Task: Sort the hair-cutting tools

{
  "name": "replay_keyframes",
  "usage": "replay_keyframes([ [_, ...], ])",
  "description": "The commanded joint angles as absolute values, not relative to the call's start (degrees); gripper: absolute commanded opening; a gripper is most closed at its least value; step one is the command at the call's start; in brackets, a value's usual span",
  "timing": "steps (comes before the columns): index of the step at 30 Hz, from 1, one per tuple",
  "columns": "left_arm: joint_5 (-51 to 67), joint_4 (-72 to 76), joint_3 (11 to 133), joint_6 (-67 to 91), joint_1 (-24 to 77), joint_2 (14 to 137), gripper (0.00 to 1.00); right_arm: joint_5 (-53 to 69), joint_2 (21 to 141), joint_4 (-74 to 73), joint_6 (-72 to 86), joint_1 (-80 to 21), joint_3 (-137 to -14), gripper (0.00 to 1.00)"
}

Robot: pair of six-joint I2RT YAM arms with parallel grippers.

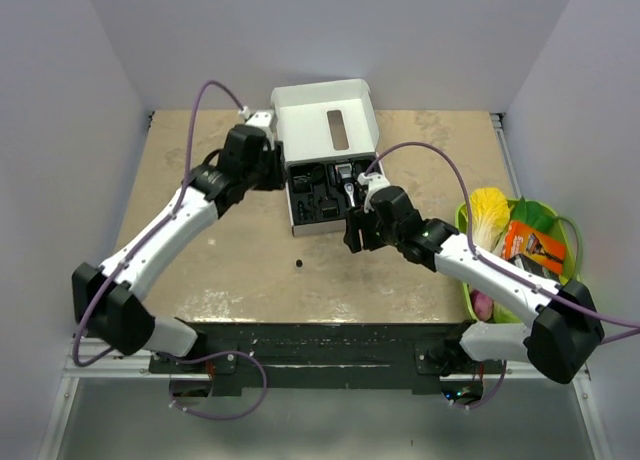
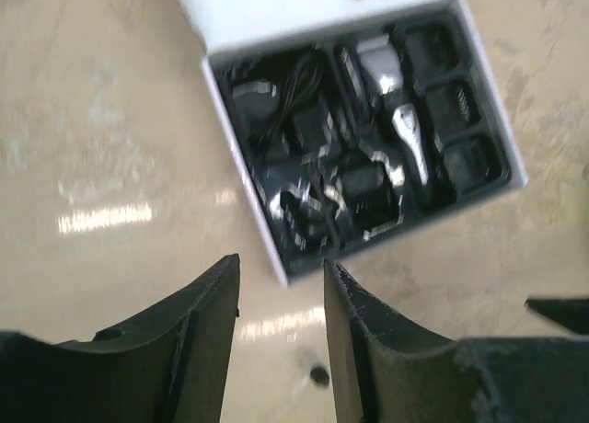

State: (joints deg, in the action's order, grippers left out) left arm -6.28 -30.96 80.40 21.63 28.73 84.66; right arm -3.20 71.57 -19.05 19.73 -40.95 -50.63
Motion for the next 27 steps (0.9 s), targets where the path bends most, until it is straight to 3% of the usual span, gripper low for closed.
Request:
replay_keyframes([
  [1, -10.28, -31.13, 64.72, 33.3, 32.42, 72.35, 0.46, -5.88, 69.26, -20.38, 21.97, -41.4, -52.46, 0.65],
  [6, -12.56, -24.18, 43.91, 41.47, 39.35, 60.41, 0.43, -7.38, 69.0, -23.73, 22.15, -41.4, -53.88, 0.65],
  [13, -16.08, -7.33, 26.29, 44.03, 46.84, 53.18, 0.43, -7.47, 66.89, -26.8, 21.97, -41.31, -53.79, 0.66],
  [17, -17.66, 3.5, 19.35, 43.33, 49.04, 54.57, 0.43, -6.68, 64.96, -27.07, 22.59, -41.4, -52.3, 0.66],
  [27, -22.32, 21.95, 16.88, 35.95, 53.0, 68.55, 0.47, -5.89, 62.58, -27.07, 23.03, -41.48, -48.87, 0.67],
])
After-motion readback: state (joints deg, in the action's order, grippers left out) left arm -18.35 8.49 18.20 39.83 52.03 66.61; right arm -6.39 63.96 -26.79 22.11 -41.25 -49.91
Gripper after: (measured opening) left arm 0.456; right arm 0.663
